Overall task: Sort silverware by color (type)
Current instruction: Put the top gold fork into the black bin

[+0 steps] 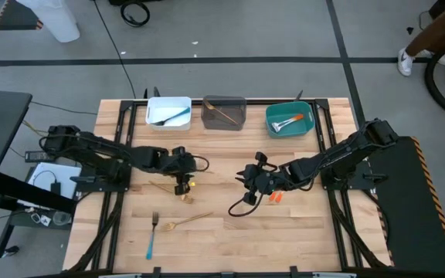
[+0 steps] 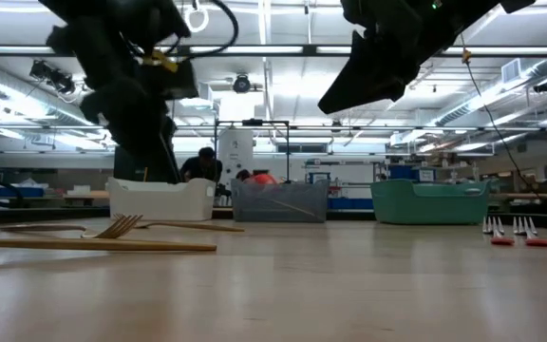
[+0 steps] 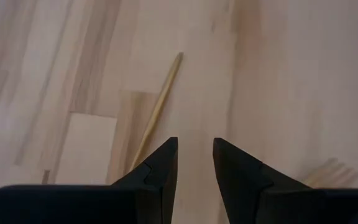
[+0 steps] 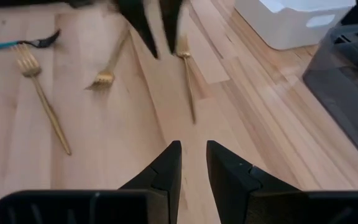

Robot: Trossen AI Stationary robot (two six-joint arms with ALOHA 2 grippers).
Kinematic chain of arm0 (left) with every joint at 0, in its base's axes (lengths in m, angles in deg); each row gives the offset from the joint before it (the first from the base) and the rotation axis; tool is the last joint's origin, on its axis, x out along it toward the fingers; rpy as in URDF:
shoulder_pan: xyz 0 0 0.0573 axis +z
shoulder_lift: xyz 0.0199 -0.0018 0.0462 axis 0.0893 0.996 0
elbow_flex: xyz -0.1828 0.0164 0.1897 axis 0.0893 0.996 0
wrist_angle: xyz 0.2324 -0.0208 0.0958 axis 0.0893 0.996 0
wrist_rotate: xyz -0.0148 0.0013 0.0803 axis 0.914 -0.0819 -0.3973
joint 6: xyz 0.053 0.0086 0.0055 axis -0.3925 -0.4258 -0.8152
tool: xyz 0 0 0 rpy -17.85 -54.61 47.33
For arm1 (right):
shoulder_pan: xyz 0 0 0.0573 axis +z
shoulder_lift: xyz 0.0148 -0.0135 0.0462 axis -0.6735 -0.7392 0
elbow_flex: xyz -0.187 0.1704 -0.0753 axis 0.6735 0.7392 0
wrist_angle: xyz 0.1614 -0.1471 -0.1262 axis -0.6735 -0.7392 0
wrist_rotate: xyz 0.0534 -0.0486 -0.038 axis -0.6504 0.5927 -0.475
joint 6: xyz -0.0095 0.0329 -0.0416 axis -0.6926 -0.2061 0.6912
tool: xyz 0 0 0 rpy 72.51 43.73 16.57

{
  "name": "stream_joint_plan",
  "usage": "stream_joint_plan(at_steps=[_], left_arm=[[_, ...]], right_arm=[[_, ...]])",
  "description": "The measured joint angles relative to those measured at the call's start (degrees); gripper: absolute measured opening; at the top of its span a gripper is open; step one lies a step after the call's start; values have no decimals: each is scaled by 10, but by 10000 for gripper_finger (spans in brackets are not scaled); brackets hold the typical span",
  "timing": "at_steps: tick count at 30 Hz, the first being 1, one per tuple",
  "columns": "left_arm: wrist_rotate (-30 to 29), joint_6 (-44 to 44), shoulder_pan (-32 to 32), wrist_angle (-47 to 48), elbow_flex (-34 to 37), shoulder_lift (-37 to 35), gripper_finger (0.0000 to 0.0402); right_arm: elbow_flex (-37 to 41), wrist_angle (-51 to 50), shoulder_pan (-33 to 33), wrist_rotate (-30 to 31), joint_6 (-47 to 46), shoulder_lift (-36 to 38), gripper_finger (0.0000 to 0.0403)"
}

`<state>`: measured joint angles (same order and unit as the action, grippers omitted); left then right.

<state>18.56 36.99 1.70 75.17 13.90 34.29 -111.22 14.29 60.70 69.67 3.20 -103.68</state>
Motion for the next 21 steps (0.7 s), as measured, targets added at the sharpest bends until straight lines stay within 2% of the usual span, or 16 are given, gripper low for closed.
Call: stream_joint_plan(at_steps=[8, 21], left_arm=[[31, -46, 54, 13, 0, 38, 109], [45, -146, 106, 34, 0, 46, 109]], right_arm=[[0, 8, 4, 0, 7, 0, 86], [0, 10, 4, 0, 11, 0, 86]])
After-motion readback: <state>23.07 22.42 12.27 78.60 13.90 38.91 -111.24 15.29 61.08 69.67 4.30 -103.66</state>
